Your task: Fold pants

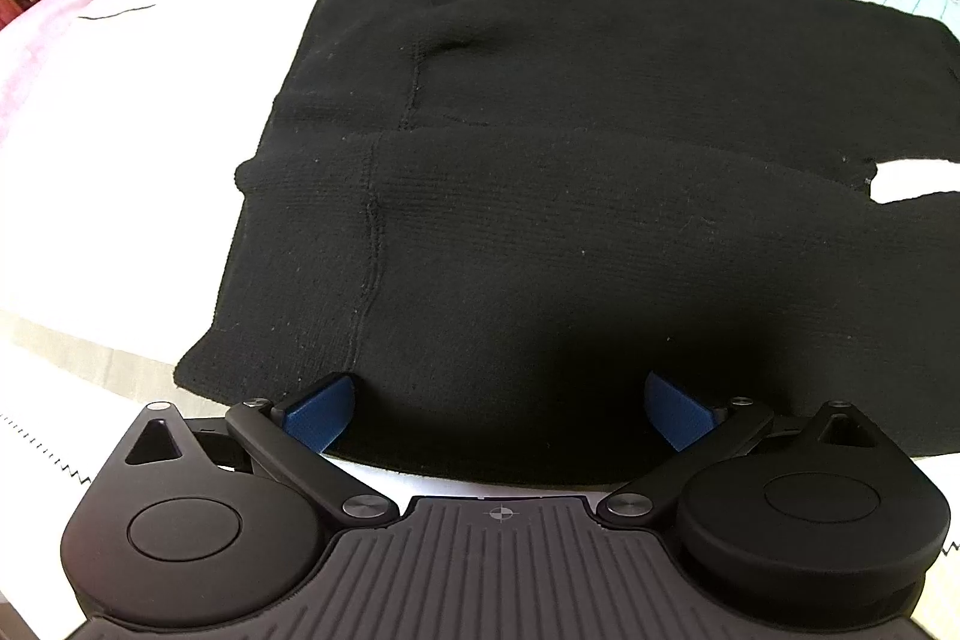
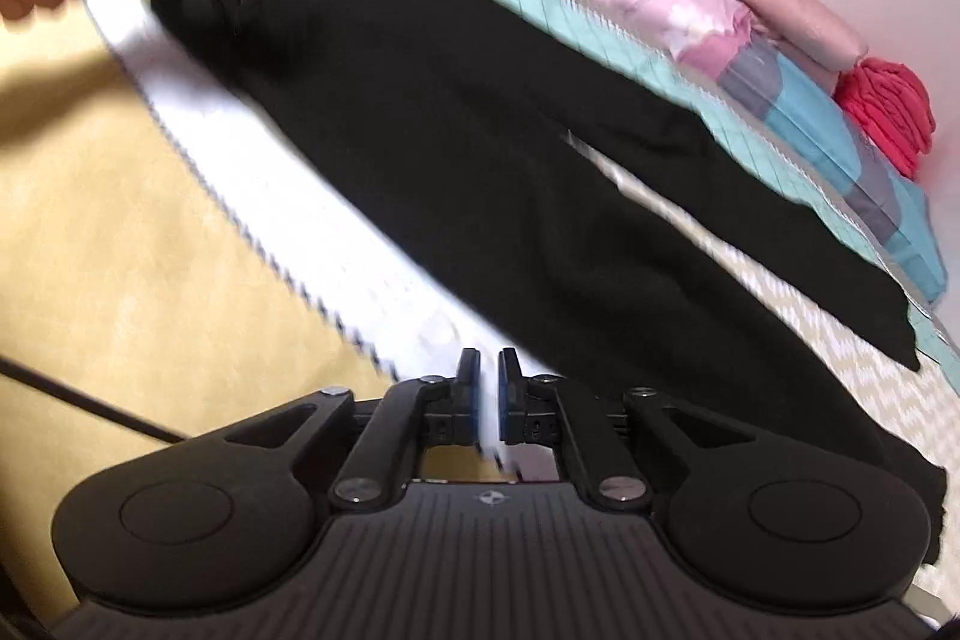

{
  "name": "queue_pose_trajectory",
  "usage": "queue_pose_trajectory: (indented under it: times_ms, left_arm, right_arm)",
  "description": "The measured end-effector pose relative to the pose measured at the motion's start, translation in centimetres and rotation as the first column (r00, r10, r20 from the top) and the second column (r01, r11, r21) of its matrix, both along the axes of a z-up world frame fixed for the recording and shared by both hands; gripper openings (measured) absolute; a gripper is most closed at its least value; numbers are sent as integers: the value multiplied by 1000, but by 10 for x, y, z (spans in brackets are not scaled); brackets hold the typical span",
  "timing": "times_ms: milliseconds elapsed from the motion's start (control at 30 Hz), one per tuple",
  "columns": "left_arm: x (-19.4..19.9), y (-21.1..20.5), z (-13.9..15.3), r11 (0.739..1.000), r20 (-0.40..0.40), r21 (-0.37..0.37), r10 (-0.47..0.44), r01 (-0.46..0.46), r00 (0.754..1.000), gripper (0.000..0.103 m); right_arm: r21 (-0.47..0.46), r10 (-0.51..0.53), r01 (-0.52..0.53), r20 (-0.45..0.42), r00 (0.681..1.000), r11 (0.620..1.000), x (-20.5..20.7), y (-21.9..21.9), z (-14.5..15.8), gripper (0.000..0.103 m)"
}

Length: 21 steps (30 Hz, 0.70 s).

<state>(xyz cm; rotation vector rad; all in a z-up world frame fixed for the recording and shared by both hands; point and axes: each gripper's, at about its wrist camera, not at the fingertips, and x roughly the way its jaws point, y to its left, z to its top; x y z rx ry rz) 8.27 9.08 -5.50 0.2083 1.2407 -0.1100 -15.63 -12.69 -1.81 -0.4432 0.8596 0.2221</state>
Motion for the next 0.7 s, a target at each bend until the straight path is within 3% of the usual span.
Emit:
queue_pose_trajectory:
  times_ms: [100,167,267,367,400,433,467,600,700]
  left_arm:
    - [1,1,3,1000,-4,-14,-1,1,1000,103]
    - [4,3,4,1000,-6,-20,-1,1,1000,103]
    - [7,7,8,1000,2,-23,1,-1,1000,103]
    - [7,11,14,999,20,-32,8,-8,1000,103]
    - [7,13,16,999,25,-32,11,-10,1000,103]
    - [7,15,17,999,29,-32,15,-14,999,103]
    - [7,18,17,999,30,-34,19,-18,999,103]
    - [7,32,17,998,23,-46,46,-45,999,103]
    - [9,43,20,996,30,-53,74,-72,997,103]
  right_arm:
    - [-6,67,-66,80,995,998,9,22,10,34]
    - [-30,144,-142,92,985,989,20,43,3,38]
    - [-86,232,-225,92,968,971,36,76,-15,55]
    - [-95,244,-234,108,964,968,60,90,-27,57]
    - [-77,231,-224,104,967,972,69,92,-27,51]
    - [-41,209,-206,84,974,978,76,90,-27,36]
    - [11,204,-205,49,978,979,75,84,-26,8]
    - [70,253,-250,-28,967,966,52,79,-17,6]
    - [29,292,-291,-35,956,956,39,77,-15,7]
